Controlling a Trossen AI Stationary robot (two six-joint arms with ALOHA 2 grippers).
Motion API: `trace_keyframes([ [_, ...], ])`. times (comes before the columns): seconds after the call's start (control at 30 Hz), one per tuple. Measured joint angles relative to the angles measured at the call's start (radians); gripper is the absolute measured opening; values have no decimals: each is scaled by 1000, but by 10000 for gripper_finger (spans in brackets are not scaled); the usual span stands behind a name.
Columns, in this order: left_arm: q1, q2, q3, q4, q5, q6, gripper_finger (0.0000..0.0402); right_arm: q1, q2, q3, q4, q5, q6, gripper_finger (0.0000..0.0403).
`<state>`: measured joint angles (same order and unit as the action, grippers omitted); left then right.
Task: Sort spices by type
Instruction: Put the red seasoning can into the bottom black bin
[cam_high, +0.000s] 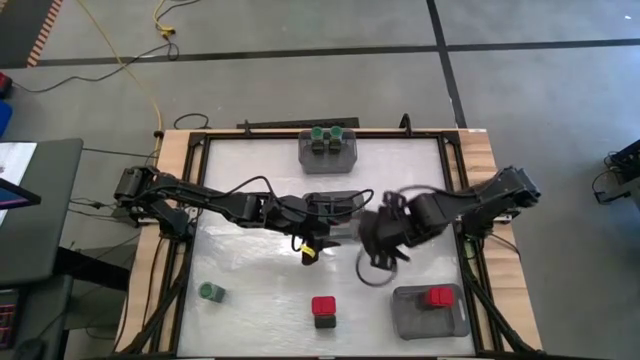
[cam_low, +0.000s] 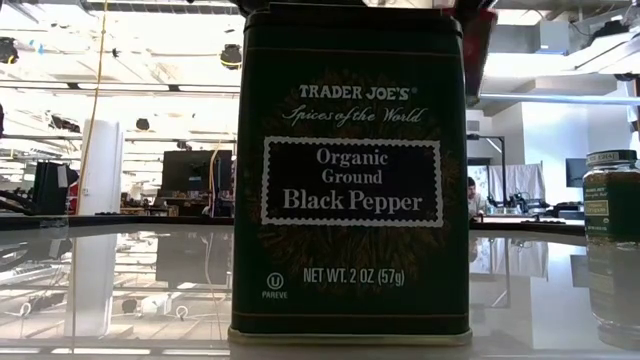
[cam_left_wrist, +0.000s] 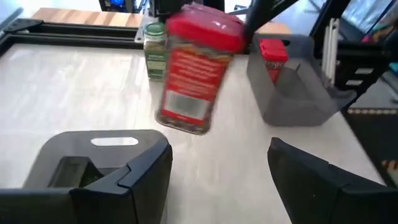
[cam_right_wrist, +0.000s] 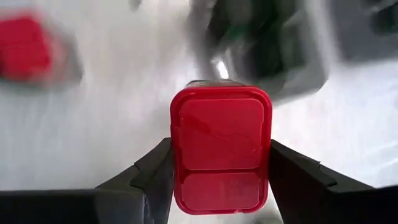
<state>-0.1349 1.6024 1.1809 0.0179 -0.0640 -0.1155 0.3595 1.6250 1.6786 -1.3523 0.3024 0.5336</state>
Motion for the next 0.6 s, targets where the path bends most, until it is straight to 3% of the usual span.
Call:
trace_keyframes([
  [0.3,-8,0,0,-8,-1,-218,254,279,-41,0,-102,-8,147,241],
  [0.6,-57,0,0,-9,-30,-232,254,545,-69,-28,-152,-11,391,241],
])
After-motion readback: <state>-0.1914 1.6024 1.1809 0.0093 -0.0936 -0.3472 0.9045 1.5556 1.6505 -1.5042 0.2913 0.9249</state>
